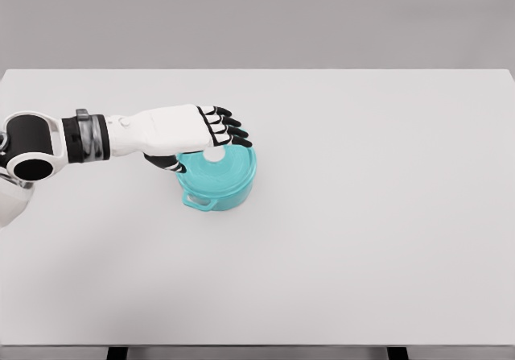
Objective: Open the lid of the pot with left arm
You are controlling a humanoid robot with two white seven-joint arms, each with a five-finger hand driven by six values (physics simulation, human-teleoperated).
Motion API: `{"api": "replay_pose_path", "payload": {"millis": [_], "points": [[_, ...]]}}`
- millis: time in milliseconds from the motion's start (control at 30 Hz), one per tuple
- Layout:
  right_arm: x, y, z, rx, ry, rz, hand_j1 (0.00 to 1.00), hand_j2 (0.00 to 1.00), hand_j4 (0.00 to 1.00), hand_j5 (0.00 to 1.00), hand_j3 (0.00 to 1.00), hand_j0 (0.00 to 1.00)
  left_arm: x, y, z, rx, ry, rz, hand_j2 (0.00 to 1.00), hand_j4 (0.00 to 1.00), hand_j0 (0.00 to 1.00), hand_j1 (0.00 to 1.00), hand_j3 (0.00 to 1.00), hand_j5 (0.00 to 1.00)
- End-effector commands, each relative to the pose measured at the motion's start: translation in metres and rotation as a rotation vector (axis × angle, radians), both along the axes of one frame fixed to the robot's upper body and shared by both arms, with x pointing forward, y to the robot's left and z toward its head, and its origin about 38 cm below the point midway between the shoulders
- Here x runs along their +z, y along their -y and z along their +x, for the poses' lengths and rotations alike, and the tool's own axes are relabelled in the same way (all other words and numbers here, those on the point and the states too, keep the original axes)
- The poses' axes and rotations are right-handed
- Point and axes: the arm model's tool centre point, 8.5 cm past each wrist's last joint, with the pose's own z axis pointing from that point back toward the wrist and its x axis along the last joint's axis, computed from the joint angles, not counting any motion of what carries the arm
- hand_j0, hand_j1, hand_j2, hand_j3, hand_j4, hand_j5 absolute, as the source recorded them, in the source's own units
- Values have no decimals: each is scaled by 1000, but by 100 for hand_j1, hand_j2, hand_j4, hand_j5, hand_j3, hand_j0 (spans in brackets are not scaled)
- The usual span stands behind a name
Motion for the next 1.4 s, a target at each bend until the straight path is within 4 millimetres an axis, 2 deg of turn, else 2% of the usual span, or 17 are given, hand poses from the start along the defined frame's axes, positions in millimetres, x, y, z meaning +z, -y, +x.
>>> {"api": "replay_pose_path", "payload": {"millis": [0,367,467,633,1000,1367], "points": [[0,0,0,-2,0,0,100,100,100,100,100,100,1,0,0,2,-1,-4,100,100,100,100,100,100],[0,0,0,-1,0,0,100,100,100,100,100,100,-5,0,1,1,-15,6,89,89,89,89,89,89],[0,0,0,-2,1,-1,100,100,100,100,100,100,-9,-6,9,32,-25,18,89,89,89,89,89,89],[0,0,0,-2,1,-1,100,100,100,100,100,100,-10,-8,10,38,-22,28,89,89,89,89,89,89],[0,0,0,-2,0,0,100,100,100,100,100,100,-10,8,10,12,-10,23,90,90,90,90,90,90],[0,0,0,-2,0,0,100,100,100,100,100,100,-4,10,13,10,16,42,90,90,90,90,90,90]]}}
